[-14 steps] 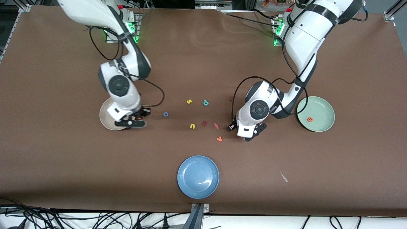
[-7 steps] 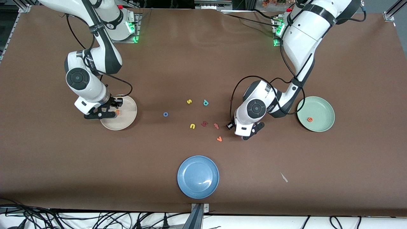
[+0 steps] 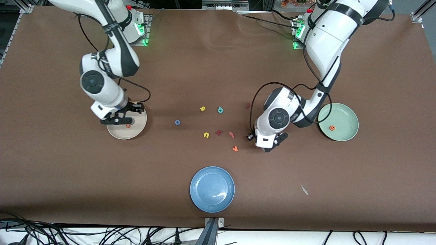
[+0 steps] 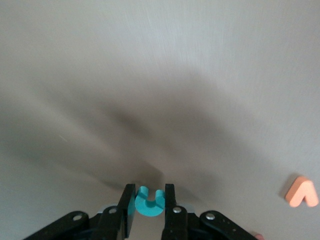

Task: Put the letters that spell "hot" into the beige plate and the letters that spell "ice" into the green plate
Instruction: 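Carry the t to the cream plate while the left gripper grasps teal c, then release the t in the cream plate while the left gripper drops c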

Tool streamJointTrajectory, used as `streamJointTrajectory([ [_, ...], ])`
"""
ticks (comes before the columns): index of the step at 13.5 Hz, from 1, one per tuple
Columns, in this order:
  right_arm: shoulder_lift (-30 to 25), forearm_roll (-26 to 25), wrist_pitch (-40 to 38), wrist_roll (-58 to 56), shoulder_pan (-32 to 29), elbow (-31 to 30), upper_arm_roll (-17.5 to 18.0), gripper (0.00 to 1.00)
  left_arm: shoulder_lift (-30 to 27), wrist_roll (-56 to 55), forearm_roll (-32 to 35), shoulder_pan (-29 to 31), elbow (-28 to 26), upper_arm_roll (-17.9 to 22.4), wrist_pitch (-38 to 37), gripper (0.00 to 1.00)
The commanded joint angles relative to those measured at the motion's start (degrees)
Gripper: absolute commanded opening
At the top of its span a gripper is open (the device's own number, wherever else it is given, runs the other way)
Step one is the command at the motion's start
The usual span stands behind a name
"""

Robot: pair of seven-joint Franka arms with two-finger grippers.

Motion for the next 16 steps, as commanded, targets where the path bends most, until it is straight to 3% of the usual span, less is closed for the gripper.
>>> streamJointTrajectory([
  [1,4.04,-0.44,3.96,9.98,2.38,2.98,4.16,0.75,-10.19,10.48,0.23,5.17,-1.08,0.22,-10.36,0.01],
  [4,7.64,-0.97,5.72,13.42,5.02,6.32,4.34,0.75,-16.18,25.74,0.05,13.86,-1.17,-0.14,-23.27,0.01],
  [7,12.21,-1.15,9.93,13.78,6.52,9.22,4.34,0.74,-17.07,44.12,0.31,22.65,-2.22,0.21,-31.05,0.01],
  [11,17.32,-2.20,14.42,14.92,7.92,11.25,4.25,0.74,-14.27,52.78,9.69,29.44,-7.84,0.04,-28.70,0.01],
  [13,17.50,-2.90,14.51,16.16,8.19,11.25,4.25,0.74,-13.73,55.05,10.16,33.03,-11.52,-0.05,-22.48,0.01],
  [15,17.94,-3.08,14.60,16.86,8.28,11.08,4.25,0.74,-14.08,57.44,10.24,34.37,-12.68,-0.05,-20.77,0.02],
  [16,17.94,-3.26,14.95,16.95,8.45,10.82,4.25,0.73,-14.00,57.45,10.24,34.63,-12.69,-0.05,-20.42,0.12],
])
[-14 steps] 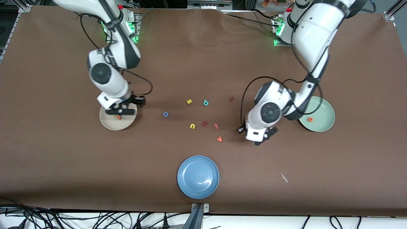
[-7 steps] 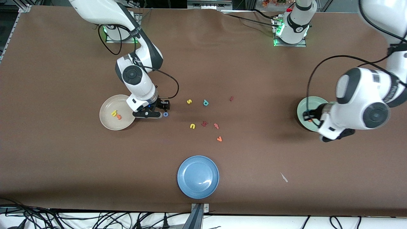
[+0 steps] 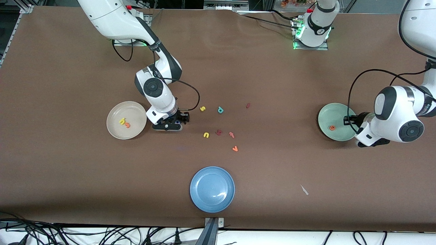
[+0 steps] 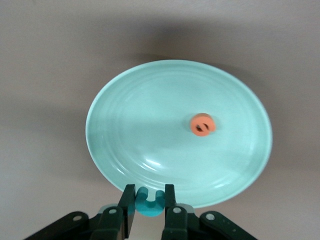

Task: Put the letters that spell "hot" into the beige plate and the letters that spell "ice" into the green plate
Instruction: 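Release the t in the cream plate while the left gripper drops c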

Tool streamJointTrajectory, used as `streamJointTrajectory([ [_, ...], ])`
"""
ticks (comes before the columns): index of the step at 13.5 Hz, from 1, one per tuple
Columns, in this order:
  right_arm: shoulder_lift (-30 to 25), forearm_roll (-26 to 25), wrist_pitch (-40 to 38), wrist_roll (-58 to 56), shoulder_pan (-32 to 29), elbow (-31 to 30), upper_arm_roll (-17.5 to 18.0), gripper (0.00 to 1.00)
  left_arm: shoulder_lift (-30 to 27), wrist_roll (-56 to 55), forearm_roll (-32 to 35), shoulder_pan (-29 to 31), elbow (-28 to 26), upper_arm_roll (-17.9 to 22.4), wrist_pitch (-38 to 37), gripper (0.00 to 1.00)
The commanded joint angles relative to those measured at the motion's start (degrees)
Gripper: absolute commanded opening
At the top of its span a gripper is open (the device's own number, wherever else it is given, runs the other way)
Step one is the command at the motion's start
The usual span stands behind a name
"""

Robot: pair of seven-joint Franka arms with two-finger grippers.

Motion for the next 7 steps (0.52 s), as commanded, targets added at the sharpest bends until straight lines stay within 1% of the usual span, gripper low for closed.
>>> streamJointTrajectory([
  [1,0.48,-1.91,0.96,1.60,0.63,0.27,-0.24,0.69,-1.44,1.66,1.62,1.31,-1.07,-0.98,0.86,0.42],
  [2,0.65,-2.44,1.14,1.60,0.63,-0.08,-0.24,0.64,-1.44,1.66,1.71,1.31,-1.07,-1.06,0.86,0.87],
  [3,0.66,-2.53,1.14,1.60,0.63,-0.35,-0.24,0.60,-1.44,1.66,1.71,1.31,-1.07,-1.06,0.86,0.99],
  [5,0.66,-2.88,1.32,1.60,0.63,-0.79,-0.24,0.45,-1.79,1.66,1.36,1.31,-0.29,-1.24,0.25,0.99],
  [6,0.66,-3.58,1.32,1.60,0.63,-0.79,-0.24,0.38,-3.27,0.88,0.84,0.88,0.85,-2.11,0.24,1.00],
  [7,0.66,-3.94,1.32,1.60,0.63,-0.79,-0.33,0.30,-3.98,-0.52,0.57,0.70,2.43,-4.47,0.07,1.00],
])
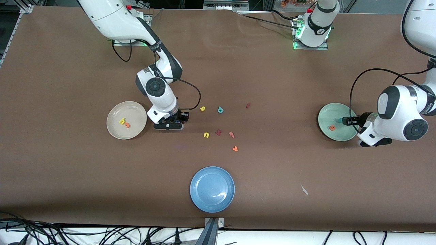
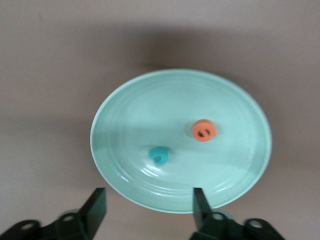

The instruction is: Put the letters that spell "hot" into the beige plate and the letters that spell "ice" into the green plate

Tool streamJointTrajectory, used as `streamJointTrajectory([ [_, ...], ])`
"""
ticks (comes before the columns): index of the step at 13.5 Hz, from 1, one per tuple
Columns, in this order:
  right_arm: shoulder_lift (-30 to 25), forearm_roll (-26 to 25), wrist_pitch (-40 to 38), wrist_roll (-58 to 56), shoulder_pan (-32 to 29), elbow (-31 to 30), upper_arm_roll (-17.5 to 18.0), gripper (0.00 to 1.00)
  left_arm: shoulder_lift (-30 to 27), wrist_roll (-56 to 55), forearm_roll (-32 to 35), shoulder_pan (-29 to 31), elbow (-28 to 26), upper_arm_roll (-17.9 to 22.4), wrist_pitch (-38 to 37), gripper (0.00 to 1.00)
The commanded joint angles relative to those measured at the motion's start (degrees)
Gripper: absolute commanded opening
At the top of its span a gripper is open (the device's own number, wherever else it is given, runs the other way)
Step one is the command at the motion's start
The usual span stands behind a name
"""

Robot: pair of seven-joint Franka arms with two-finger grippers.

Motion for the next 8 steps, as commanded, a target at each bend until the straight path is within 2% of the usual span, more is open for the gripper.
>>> streamJointTrajectory([
  [1,0.34,-1.78,1.08,1.21,0.34,-0.48,-0.18,0.24,-3.68,-3.68,0.14,-0.09,2.90,-5.72,-1.62,1.00],
  [3,0.17,-1.87,1.08,0.95,0.34,-0.48,-0.27,0.13,-3.69,-9.91,-1.00,-0.17,5.02,-10.12,-3.99,1.00],
  [6,-2.37,-1.87,-0.41,-0.28,0.16,-0.40,-0.44,0.09,-3.16,-22.56,-1.45,-0.70,4.94,-17.76,-3.57,1.00],
  [8,-6.14,-1.70,-7.06,-4.82,-0.79,-0.31,-1.41,0.09,-1.76,-29.17,-1.80,-2.97,4.24,-21.46,-1.64,1.00],
])
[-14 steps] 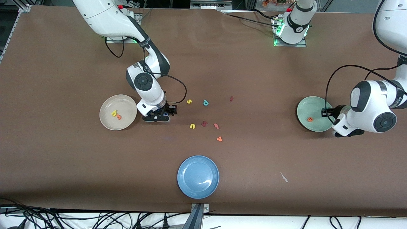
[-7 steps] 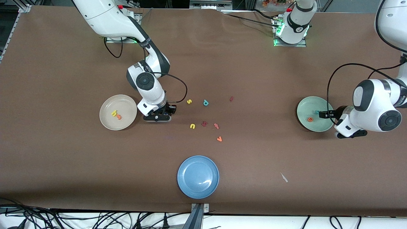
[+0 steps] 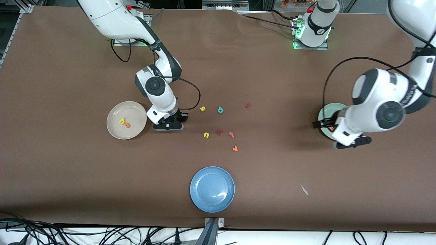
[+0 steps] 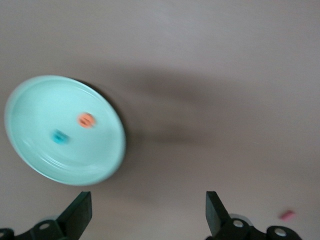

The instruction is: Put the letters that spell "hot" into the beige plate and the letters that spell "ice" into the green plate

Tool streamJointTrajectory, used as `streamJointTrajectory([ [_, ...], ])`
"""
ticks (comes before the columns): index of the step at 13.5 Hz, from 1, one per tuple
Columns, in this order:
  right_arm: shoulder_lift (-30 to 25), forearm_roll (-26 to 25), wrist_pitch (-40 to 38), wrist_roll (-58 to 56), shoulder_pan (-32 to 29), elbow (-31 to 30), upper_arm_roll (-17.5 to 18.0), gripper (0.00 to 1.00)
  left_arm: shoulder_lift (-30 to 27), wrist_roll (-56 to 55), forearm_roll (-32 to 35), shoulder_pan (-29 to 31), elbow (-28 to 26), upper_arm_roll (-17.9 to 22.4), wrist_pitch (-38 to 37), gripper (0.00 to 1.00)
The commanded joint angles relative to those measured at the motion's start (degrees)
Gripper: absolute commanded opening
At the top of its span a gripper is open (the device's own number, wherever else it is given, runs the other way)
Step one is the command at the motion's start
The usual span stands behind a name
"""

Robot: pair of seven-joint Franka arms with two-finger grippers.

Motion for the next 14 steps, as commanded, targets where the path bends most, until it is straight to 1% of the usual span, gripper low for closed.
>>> streamJointTrajectory([
  [1,-7.02,-0.37,-8.31,-7.08,-2.26,-0.99,-1.05,0.09,2.10,-7.43,-1.13,-4.59,-0.81,-2.56,3.85,1.00],
  [3,-10.89,-0.01,-14.11,-14.12,-4.99,-1.17,-1.84,0.09,5.08,-14.62,-0.26,-11.80,-1.60,-2.38,10.69,1.00],
  [4,-12.56,0.08,-16.05,-16.50,-5.35,-1.61,-2.10,0.09,6.66,-16.92,0.44,-13.83,-2.48,-2.30,13.51,1.00],
  [5,-14.49,0.08,-18.07,-17.74,-5.96,-2.48,-2.54,0.10,7.64,-18.60,1.49,-15.68,-3.62,-2.29,15.98,0.99],
  [6,-16.42,0.16,-19.40,-19.49,-6.84,-3.88,-2.63,0.11,8.34,-20.70,2.72,-17.00,-5.54,-2.29,17.83,0.97],
  [8,-20.90,0.16,-19.68,-23.45,-9.03,-8.71,-2.72,0.12,8.18,-23.52,5.18,-18.42,-10.20,-2.29,23.18,0.96],
  [10,-23.20,0.16,-19.68,-26.09,-9.83,-12.23,-4.47,0.19,8.35,-24.50,5.46,-20.08,-11.71,-2.29,25.05,0.95],
  [12,-23.47,0.16,-19.59,-28.47,-10.18,-12.77,-5.62,0.28,8.52,-24.50,5.46,-20.62,-13.20,-2.29,25.14,0.91],
  [13,-23.39,0.16,-19.59,-28.65,-10.62,-12.95,-5.62,0.45,8.53,-24.50,5.46,-21.05,-13.56,-2.21,25.75,0.91],
  [14,-23.39,0.34,-19.41,-28.56,-10.71,-12.95,-5.62,0.86,9.13,-24.59,5.46,-21.23,-13.56,-2.12,26.98,0.91],
])
